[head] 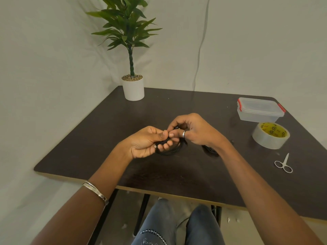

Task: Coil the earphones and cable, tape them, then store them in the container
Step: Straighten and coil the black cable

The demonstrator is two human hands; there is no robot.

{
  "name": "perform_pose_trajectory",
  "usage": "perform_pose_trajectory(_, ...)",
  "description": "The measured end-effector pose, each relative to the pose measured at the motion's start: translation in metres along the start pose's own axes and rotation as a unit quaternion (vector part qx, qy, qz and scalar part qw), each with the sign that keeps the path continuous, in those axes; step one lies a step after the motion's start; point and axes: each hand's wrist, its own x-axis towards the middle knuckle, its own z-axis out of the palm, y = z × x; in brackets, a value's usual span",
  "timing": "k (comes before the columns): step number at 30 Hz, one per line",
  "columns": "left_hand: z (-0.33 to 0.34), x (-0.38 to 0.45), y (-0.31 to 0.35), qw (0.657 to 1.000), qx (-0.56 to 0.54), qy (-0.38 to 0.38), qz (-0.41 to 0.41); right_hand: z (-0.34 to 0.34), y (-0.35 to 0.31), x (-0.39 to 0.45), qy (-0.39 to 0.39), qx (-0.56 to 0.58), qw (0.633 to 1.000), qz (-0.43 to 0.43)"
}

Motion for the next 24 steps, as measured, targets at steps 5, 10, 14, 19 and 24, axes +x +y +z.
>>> perform_pose_trajectory(5,0.014,0.006,0.001,0.990,0.013,0.140,0.021,0.005,0.017,-0.003,0.057,0.037,0.997,0.040)
perform_pose_trajectory(10,0.020,0.008,0.002,0.971,0.035,0.227,0.074,0.011,0.022,-0.004,0.137,0.043,0.988,0.059)
perform_pose_trajectory(14,0.016,0.003,0.004,0.945,0.192,0.248,0.097,0.015,0.023,-0.005,0.176,0.057,0.979,0.089)
perform_pose_trajectory(19,0.013,0.002,-0.001,0.916,0.286,0.263,0.106,0.016,0.019,-0.007,0.154,0.050,0.977,0.137)
perform_pose_trajectory(24,0.010,0.000,-0.003,0.920,0.284,0.252,0.101,0.001,0.012,-0.005,0.044,0.044,0.990,0.130)
